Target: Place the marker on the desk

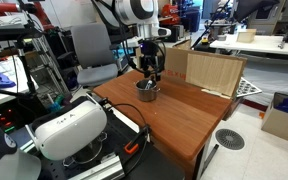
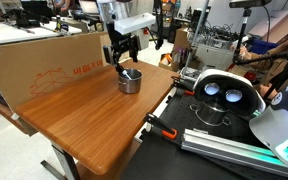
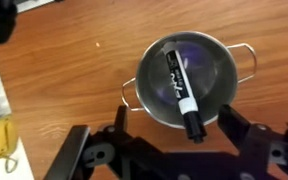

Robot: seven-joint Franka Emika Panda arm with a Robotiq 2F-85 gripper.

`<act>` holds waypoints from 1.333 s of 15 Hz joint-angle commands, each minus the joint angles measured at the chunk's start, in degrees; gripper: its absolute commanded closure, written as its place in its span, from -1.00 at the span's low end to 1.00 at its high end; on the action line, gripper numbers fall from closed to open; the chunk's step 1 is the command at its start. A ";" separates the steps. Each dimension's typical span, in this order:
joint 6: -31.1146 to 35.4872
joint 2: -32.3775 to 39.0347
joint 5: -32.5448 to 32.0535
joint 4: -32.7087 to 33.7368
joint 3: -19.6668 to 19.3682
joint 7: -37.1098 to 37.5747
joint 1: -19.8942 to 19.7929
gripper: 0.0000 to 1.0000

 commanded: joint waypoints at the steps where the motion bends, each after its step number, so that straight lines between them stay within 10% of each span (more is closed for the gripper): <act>1: -0.80 2.35 -1.16 2.65 -1.56 0.15 1.38 -0.31; 10: -1.34 4.04 -0.43 5.21 -1.95 -0.29 1.39 0.98; 20: 0.59 -0.14 3.32 0.69 0.58 -2.80 0.73 0.89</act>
